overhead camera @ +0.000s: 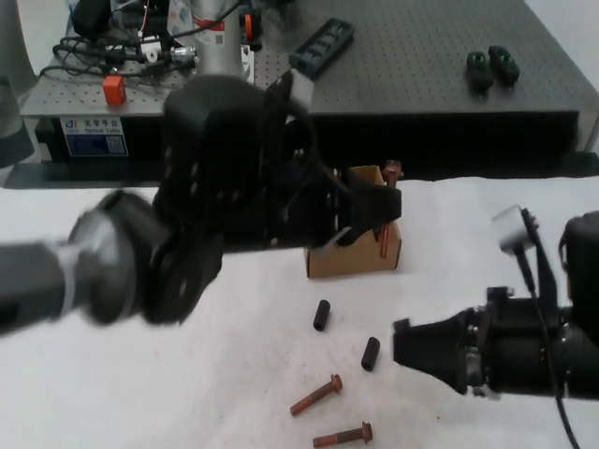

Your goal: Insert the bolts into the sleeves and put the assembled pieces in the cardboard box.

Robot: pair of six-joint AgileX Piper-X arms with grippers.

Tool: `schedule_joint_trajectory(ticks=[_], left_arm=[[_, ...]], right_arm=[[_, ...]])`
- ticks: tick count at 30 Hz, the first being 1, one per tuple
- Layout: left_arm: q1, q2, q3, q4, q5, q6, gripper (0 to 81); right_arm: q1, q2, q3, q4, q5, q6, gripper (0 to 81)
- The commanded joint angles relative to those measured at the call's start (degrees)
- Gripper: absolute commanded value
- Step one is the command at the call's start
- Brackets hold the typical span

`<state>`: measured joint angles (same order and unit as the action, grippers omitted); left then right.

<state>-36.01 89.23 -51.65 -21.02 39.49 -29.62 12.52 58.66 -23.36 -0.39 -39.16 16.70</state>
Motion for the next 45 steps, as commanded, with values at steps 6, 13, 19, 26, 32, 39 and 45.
schedule_joint_trajectory(ticks=[6,13,19,26,32,39,45], left_arm=[[0.04,-0.9,2.44,-8.63,3.29,-5.77,0.6],[0.04,-0.9,2.44,-8.63,6.42,-5.93,0.6],[0.04,-0.9,2.44,-8.63,8.16,-5.93,0.6],[0.04,-0.9,2.44,-8.63,8.83,-7.23,3.5],[0.94,-0.9,2.44,-6.77,4.62,-7.32,48.4],[4.79,-0.9,2.44,11.15,-8.47,5.2,43.6],[4.48,-0.9,2.44,33.71,-18.5,22.89,42.1]], right_arm=[[0.99,0.22,-0.13,-9.54,1.52,1.77,0.6],[0.99,1.8,-0.27,-13.87,1.52,4.17,0.6],[0.99,1.79,-0.27,-17.15,4.34,5.71,0.6],[0.99,1.79,-0.27,-19.36,6.79,6.18,0.6],[-1.12,1.79,-0.27,-19.77,12.75,2.34,0.6],[-8.92,11.24,-11.87,-6.87,18.76,-6.34,0.6],[-7.38,31.52,-35.07,12.33,26.81,-15.43,0.6]])
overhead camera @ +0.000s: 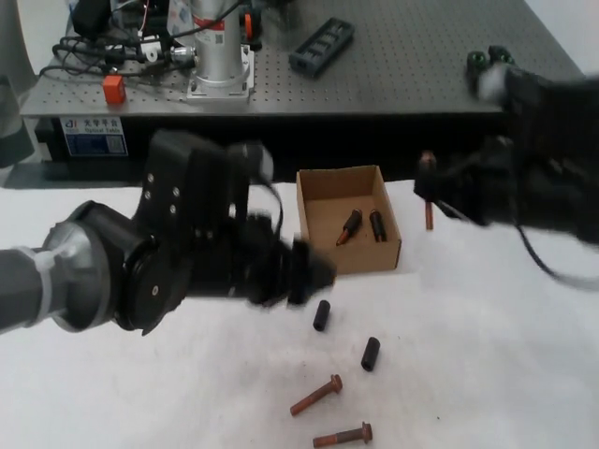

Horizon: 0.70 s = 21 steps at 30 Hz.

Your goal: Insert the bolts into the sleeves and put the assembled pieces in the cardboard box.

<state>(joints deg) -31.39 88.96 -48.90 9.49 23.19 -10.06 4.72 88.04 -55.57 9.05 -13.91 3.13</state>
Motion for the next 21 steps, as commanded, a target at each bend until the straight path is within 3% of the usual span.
schedule_joint_trajectory(ticks=[1,7,10,14,17,19,21], left_arm=[[-0.14,-0.63,-0.31,5.66,-3.57,5.16,42.1],[-0.14,-0.63,-0.31,9.37,-5.98,10.06,41.9],[-0.61,-0.34,-0.56,9.96,-6.06,14.15,37.2],[-1.58,2.26,-3.5,14.76,-6.24,19.67,32.3],[-3.05,5.31,-7.69,18.8,-6.24,22.57,32.3],[-4.31,7.64,-10.64,22.05,-6.35,25.03,32.3],[-5.66,10.35,-13.49,24.62,-7.65,27.19,32.3]], right_arm=[[1.13,5.96,-7.2,5.11,3.16,-3.13,0.6],[5.23,25.08,-29.95,16.89,8.23,-6.85,0.6],[6.31,32.02,-38.68,22.97,12.5,-7.06,0.6],[6.31,38.21,-46.59,29.36,13.01,-7.06,1.3],[5.6,39.38,-48.52,30.65,12.58,-7.06,15.4],[5.06,39.2,-49.0,31.0,10.68,-7.06,31.3],[4.54,39.18,-49.88,31.94,9.01,-6.6,42.0]])
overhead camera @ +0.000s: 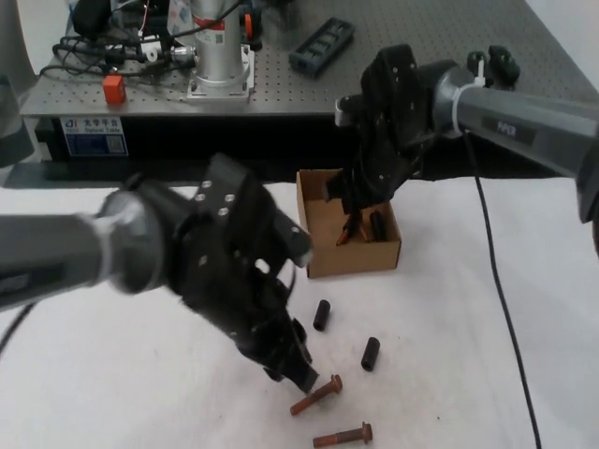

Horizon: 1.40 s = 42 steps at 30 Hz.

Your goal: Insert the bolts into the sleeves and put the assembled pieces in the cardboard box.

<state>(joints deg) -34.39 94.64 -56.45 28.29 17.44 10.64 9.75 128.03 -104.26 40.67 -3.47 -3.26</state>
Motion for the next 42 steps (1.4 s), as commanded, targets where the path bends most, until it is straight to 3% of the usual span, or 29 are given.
schedule_joint_trajectory(ticks=[1,9,16,21,26,28,34,42], left_arm=[[-3.41,6.01,-7.46,7.1,-2.63,7.77,32.3],[-7.34,14.93,-16.26,12.45,-8.28,12.6,32.3],[-7.41,17.46,-17.7,13.21,-8.13,13.71,31.5],[-7.41,18.62,-17.7,13.79,-8.24,16.2,20.2],[-7.41,18.62,-18.16,13.33,-8.24,15.44,1.8],[-7.41,18.1,-18.53,14.05,-8.55,11.93,0.6],[-5.56,8.82,-14.04,14.48,-13.79,-0.13,0.6],[-1.05,-12.38,4.02,5.61,-14.1,-8.22,0.6]], right_arm=[[-0.74,-0.98,-1.73,1.28,-1.89,-0.21,43.4],[-2.79,-7.71,-0.41,3.43,-12.4,1.33,35.5],[-3.25,-18.76,7.77,3.02,-13.24,1.02,34.9],[-3.25,-27.06,16.98,2.27,-13.24,1.02,34.9],[-2.9,-34.58,27.54,2.49,-11.9,0.99,34.9],[-2.42,-36.33,31.29,2.75,-10.09,0.99,34.9],[1.61,-35.25,38.7,2.73,-5.58,2.26,34.9],[7.76,-25.47,34.84,-1.91,-4.77,5.88,34.9]])
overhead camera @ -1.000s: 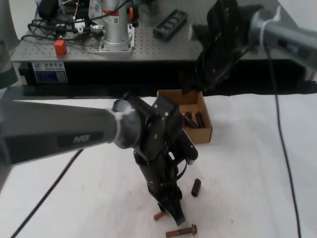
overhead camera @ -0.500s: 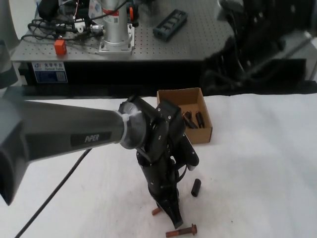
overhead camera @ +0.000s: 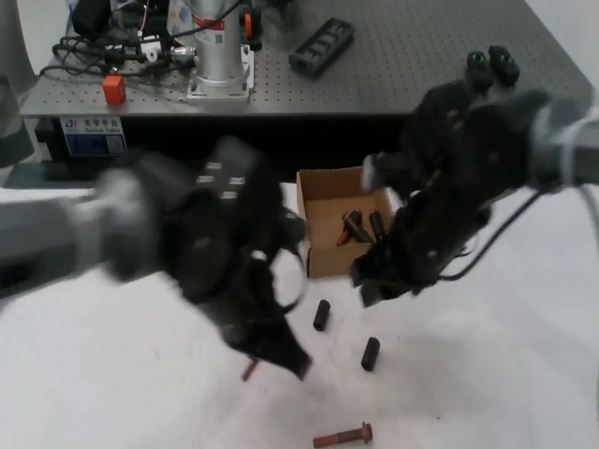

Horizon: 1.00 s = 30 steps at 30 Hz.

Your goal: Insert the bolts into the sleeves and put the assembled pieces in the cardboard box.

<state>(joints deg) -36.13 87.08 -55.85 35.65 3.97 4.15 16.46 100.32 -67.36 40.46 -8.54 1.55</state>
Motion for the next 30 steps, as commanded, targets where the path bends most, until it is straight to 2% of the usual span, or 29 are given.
schedule_joint_trajectory(ticks=[1,6,10,18,20,27,30], left_arm=[[1.1,-7.29,5.07,-1.94,-0.86,-2.09,0.6],[2.14,-15.95,9.8,-1.93,-0.83,-2.09,0.6],[2.14,-18.86,10.85,-1.93,-0.83,-2.53,0.6],[2.14,-19.09,10.88,-0.88,-0.83,-2.56,0.6],[2.14,-19.09,10.88,0.32,-0.83,-2.56,0.6],[2.14,-19.09,10.88,1.61,-0.83,-2.56,0.6],[2.14,-19.09,10.88,1.76,-0.83,-2.56,0.6]], right_arm=[[1.27,3.67,-3.21,-1.38,0.72,1.15,34.9],[0.99,7.7,-6.36,5.78,5.52,3.34,34.9],[0.67,8.4,-5.54,6.18,5.2,5.33,34.9],[1.7,10.35,-5.56,9.5,4.53,10.3,34.9],[1.91,11.06,-5.56,9.61,2.53,10.46,34.9],[3.01,11.68,-5.51,11.44,2.86,11.34,34.9],[3.01,11.68,-5.51,11.58,2.84,11.34,27.6]])
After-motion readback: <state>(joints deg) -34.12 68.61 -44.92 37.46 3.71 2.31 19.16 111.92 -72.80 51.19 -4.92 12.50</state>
